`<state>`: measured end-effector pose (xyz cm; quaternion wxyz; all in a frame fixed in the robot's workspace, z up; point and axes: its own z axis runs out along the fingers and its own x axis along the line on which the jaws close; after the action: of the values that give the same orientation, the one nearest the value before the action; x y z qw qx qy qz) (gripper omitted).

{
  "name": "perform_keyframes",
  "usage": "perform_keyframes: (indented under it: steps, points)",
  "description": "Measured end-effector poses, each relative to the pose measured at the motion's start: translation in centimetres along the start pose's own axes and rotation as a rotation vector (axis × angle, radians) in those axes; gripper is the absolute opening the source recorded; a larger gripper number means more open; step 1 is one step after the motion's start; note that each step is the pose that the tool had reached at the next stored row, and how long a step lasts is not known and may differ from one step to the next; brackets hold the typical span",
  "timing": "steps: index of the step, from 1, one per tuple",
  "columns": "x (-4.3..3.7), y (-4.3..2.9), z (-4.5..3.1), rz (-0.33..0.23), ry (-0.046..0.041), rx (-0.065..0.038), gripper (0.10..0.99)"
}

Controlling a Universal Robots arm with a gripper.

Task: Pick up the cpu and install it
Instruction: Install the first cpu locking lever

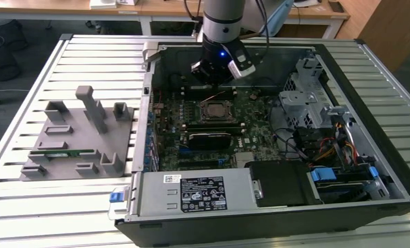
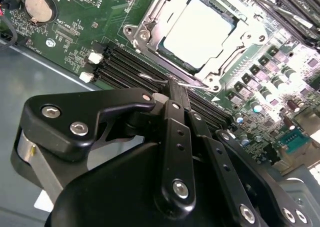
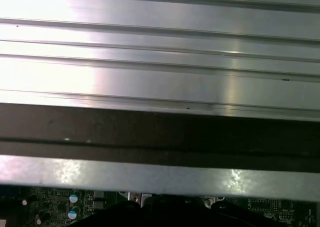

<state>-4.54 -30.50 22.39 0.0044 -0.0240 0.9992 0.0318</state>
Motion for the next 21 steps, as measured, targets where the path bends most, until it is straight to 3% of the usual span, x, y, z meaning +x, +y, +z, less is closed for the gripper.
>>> perform_keyframes:
  steps: [21]
  points:
    - [-1.54, 0.05, 0.76, 0.002, 0.0046, 0.0, 0.106]
